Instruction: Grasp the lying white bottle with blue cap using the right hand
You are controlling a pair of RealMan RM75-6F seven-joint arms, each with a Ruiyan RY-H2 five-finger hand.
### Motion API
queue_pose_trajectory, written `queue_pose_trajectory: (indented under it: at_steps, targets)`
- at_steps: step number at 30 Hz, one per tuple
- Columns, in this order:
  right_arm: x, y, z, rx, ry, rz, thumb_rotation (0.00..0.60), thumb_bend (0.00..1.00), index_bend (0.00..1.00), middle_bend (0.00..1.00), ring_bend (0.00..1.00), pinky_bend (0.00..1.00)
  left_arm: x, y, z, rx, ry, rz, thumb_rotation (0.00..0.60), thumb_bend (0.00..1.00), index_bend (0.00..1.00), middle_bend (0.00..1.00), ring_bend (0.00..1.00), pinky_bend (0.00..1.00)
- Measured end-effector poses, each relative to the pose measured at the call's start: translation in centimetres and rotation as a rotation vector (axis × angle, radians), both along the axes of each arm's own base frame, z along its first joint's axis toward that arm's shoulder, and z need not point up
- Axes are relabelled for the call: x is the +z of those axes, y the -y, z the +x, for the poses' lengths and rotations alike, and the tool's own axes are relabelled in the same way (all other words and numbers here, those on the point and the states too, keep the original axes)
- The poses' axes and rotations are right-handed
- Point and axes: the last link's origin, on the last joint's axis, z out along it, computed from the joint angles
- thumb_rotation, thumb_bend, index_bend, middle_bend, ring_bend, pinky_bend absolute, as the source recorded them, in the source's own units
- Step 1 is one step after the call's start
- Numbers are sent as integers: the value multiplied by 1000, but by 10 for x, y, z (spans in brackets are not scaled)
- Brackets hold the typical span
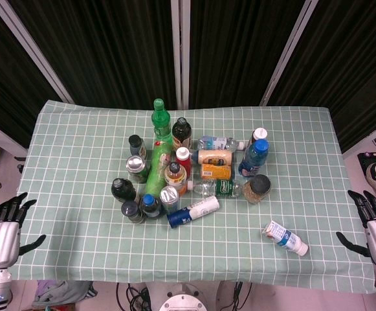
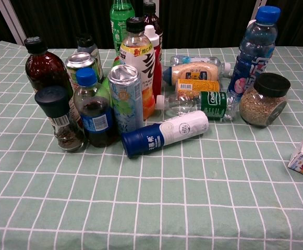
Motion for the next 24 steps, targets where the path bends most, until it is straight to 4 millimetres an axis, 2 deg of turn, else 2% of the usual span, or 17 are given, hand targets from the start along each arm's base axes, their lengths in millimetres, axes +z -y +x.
queue_pose_trajectory:
  at_steps: [11,17,24]
  targets:
    - [-10,7,14,86,-21,62,600,145,3,100,0,137,-5,-1,4,-7,-1,-24,600,0,216,109,113,160]
    - [-31,29,47,221,-73,172,600,145,3,112,0,137,-5,0,5,-15,3,-19,600,0,216,109,113,160]
    - [-84,71,103,376,-193,389,600,144,9,114,0,137,-5,5,1,-8,14,-13,600,0,216,109,113,160]
